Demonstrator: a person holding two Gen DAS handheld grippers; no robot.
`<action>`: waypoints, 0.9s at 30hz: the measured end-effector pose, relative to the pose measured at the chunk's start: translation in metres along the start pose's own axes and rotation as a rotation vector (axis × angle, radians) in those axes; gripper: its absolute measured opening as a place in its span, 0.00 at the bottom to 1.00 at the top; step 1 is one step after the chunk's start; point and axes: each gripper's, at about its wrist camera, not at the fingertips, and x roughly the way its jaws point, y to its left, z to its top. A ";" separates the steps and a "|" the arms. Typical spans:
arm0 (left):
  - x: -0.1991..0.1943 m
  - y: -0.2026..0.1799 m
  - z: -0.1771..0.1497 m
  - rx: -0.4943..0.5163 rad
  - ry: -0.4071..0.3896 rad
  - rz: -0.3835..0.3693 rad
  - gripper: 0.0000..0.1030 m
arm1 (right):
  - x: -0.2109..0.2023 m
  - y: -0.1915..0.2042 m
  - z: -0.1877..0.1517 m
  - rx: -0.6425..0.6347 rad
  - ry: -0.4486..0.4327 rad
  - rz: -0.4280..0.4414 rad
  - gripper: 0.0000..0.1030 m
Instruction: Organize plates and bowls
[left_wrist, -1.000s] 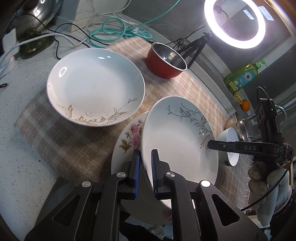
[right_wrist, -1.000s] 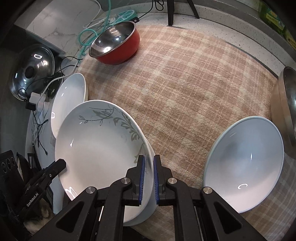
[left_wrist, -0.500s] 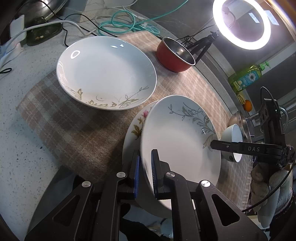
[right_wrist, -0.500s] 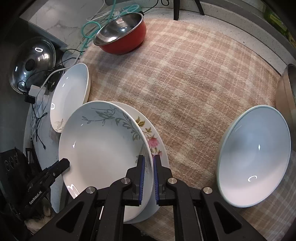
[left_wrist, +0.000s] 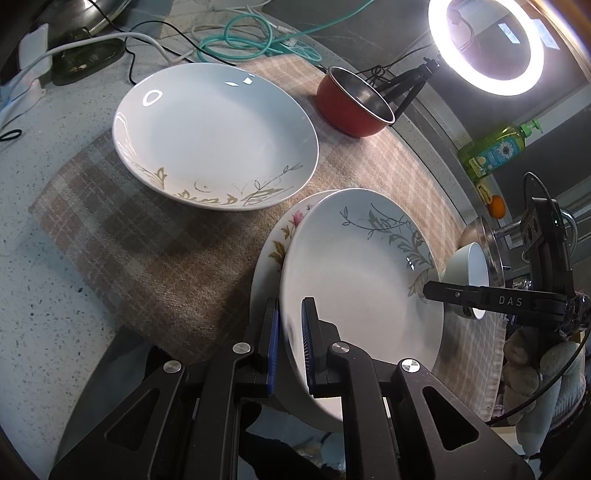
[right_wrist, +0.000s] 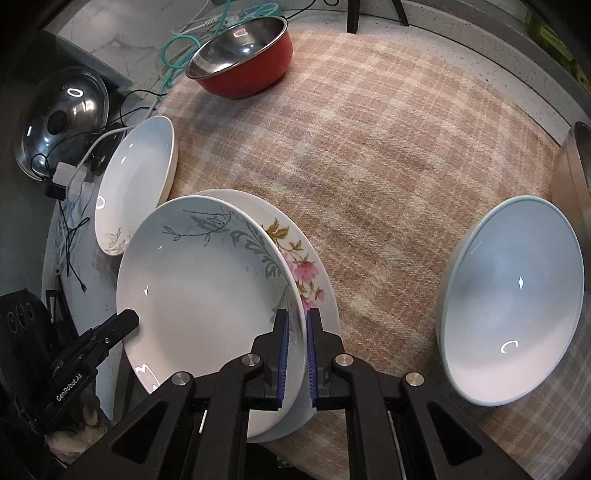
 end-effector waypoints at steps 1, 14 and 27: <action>0.000 0.000 0.000 0.000 0.000 0.000 0.09 | 0.000 0.001 0.000 -0.002 0.000 -0.003 0.09; 0.001 0.000 0.000 0.015 0.004 0.000 0.09 | 0.001 0.006 -0.004 -0.039 0.003 -0.036 0.08; -0.001 0.000 0.003 0.042 0.007 0.025 0.10 | 0.000 0.006 -0.003 -0.052 0.005 -0.037 0.11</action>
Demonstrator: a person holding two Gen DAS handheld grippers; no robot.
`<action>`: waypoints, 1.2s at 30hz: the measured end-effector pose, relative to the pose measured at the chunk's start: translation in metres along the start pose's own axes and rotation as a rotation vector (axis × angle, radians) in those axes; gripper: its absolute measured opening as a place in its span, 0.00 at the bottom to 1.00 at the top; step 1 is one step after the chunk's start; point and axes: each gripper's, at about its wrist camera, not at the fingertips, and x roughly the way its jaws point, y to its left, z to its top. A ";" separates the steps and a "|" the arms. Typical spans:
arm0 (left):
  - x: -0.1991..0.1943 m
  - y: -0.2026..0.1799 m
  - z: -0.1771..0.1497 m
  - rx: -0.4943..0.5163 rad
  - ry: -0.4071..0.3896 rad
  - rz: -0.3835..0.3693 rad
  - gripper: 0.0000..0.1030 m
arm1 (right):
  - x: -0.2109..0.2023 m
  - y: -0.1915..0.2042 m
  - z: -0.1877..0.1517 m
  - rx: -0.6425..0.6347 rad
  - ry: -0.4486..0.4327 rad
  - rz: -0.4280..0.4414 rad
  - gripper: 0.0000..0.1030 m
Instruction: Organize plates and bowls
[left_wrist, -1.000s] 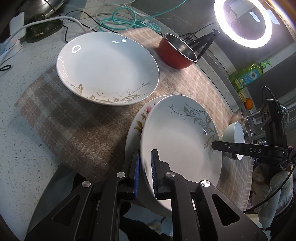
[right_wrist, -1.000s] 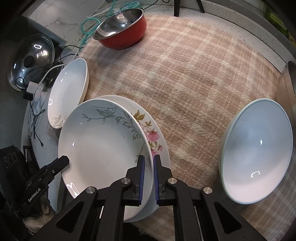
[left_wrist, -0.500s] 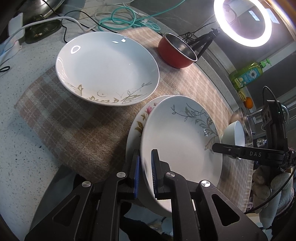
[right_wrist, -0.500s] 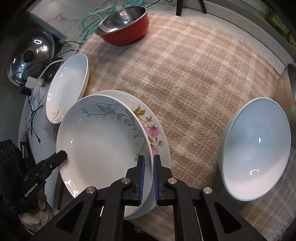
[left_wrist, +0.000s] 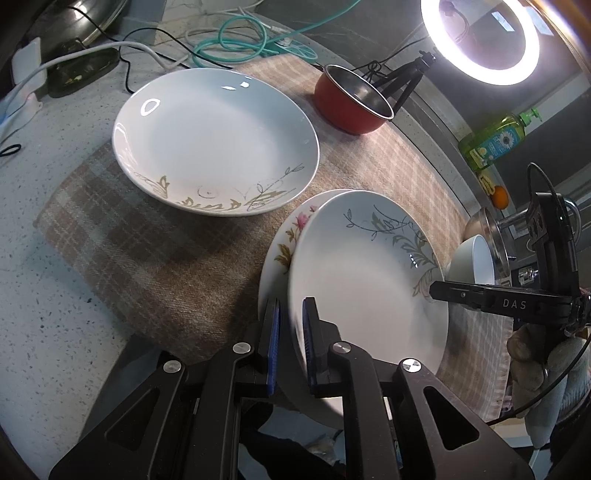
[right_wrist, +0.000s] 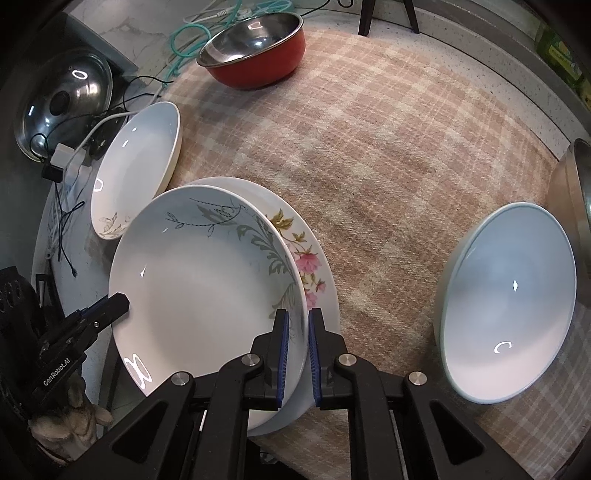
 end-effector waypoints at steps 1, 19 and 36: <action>-0.001 0.001 0.000 0.000 -0.001 0.003 0.10 | 0.000 -0.001 0.000 0.001 0.000 0.001 0.11; -0.048 0.033 0.014 -0.041 -0.086 0.032 0.20 | -0.053 0.016 0.011 -0.027 -0.166 0.086 0.22; -0.052 0.107 0.071 -0.148 -0.095 0.063 0.20 | -0.028 0.060 0.083 0.045 -0.145 0.193 0.24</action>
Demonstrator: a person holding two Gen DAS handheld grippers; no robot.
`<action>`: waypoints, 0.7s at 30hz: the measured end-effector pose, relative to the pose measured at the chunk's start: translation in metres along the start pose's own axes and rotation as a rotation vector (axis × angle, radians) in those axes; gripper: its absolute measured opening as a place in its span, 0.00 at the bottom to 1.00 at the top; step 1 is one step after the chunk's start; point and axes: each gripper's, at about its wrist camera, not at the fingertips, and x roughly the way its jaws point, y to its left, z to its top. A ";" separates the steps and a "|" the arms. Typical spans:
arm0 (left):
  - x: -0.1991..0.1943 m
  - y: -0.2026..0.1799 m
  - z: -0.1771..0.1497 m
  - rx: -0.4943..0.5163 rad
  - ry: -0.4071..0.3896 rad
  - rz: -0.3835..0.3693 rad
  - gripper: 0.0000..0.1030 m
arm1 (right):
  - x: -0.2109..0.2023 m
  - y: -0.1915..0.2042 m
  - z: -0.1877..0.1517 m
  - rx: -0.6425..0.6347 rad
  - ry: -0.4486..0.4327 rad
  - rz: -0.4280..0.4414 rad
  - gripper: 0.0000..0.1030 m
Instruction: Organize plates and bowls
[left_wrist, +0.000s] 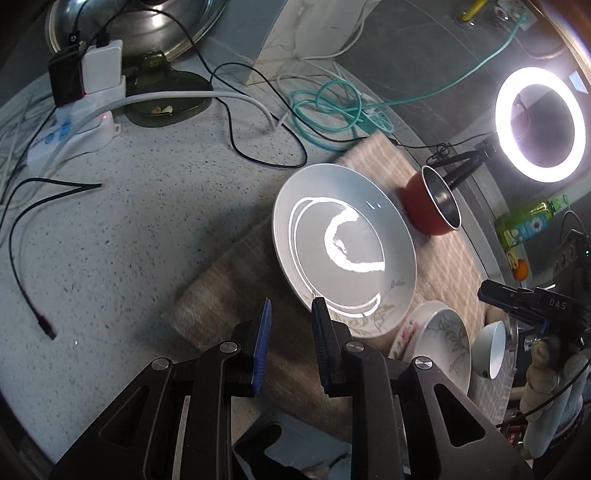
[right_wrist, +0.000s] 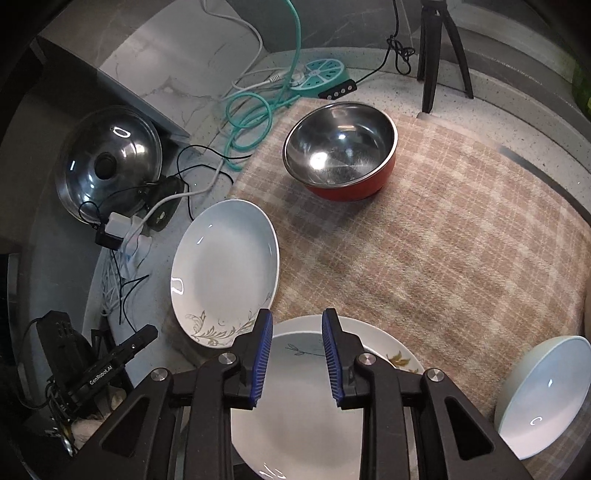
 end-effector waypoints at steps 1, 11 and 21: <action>0.002 0.002 0.003 -0.005 0.008 -0.006 0.20 | 0.004 0.002 0.003 0.006 0.007 -0.001 0.24; 0.031 0.011 0.043 0.004 0.070 -0.028 0.13 | 0.052 0.016 0.035 0.022 0.069 -0.040 0.24; 0.050 0.014 0.059 0.029 0.102 -0.014 0.10 | 0.084 0.021 0.050 0.036 0.108 -0.054 0.24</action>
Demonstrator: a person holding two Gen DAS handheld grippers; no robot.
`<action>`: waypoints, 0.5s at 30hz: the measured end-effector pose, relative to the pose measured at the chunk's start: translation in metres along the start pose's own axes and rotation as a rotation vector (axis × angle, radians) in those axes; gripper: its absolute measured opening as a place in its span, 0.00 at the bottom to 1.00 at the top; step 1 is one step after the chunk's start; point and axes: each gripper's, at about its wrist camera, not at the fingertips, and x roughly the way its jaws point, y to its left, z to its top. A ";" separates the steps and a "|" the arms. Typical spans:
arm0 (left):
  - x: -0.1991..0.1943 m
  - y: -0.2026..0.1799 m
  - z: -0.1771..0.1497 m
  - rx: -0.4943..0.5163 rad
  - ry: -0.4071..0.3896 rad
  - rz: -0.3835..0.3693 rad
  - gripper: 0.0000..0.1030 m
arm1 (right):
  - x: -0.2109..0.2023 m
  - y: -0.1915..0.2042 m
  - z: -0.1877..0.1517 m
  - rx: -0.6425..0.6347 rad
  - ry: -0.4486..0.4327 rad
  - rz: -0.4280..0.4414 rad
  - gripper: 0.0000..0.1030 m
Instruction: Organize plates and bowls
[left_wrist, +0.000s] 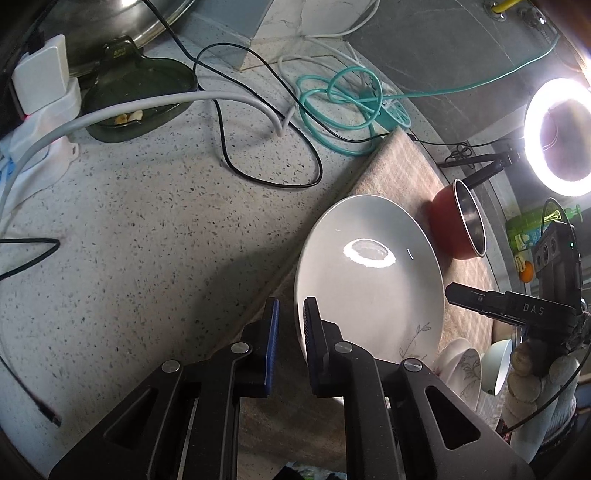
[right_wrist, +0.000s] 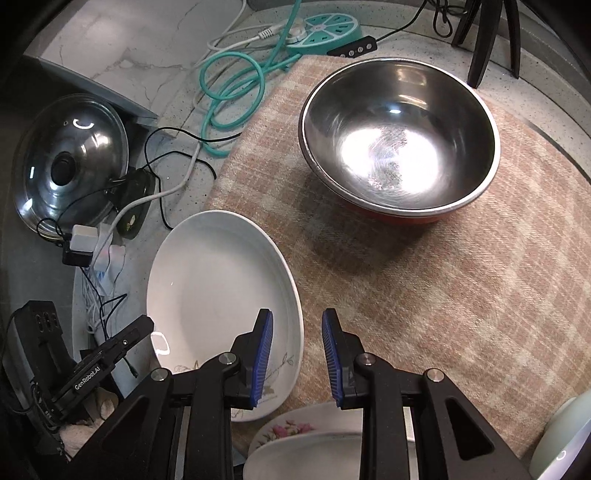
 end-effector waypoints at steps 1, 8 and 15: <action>0.002 0.000 0.001 0.002 0.004 0.002 0.10 | 0.002 0.000 0.001 0.000 0.003 -0.002 0.24; 0.010 -0.003 0.002 0.015 0.017 0.000 0.06 | 0.012 0.001 0.005 -0.001 0.026 -0.006 0.17; 0.011 -0.004 0.004 0.028 0.005 0.002 0.03 | 0.018 0.000 0.007 0.009 0.044 0.000 0.07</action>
